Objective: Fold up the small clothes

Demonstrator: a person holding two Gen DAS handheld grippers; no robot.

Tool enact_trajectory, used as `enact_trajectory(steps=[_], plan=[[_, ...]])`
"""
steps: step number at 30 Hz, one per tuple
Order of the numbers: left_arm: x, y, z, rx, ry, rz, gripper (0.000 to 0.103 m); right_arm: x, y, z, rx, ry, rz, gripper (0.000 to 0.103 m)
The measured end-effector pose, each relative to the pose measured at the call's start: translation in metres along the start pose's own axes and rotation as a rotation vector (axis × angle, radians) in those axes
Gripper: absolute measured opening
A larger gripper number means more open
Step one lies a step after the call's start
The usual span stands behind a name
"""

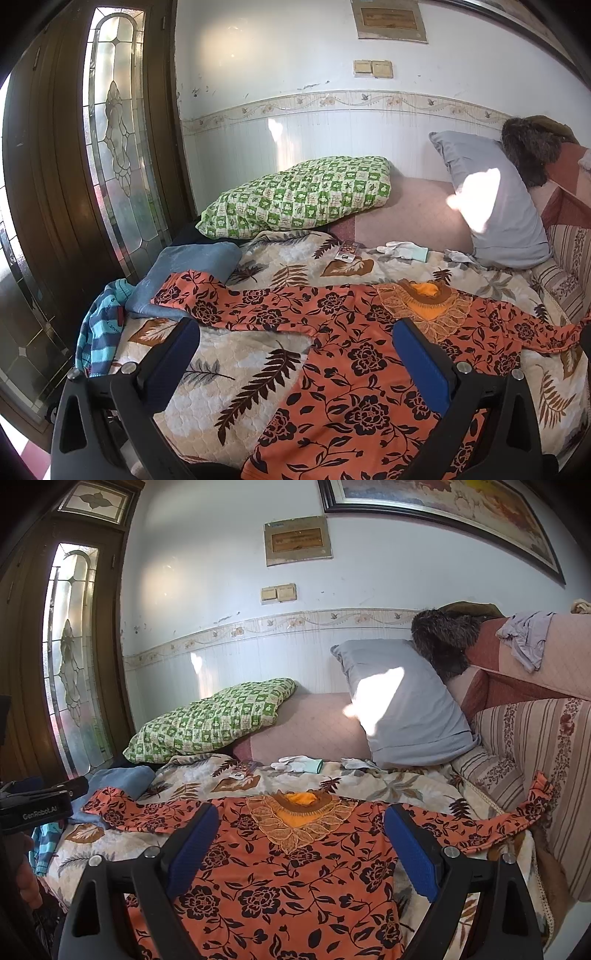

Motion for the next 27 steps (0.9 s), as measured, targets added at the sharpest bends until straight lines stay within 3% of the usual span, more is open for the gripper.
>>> enact_trajectory(steps=[27], plan=[[-0.0057,0.0007,-0.0048,0.002,-0.003,-0.01,0.103,-0.0013,0.003,-0.0073,0.013,0.001,-0.013,0.093]])
Point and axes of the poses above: each gripper's, at about its wrist camera, not at the fingertips, and z roughly against the way its jaws point, x to its left, y to its underside, the point moved 1 cm from there along -z, roughly the way its jaws point, and after that the axes turned 7 degrees about x, right-handed, at the moved point
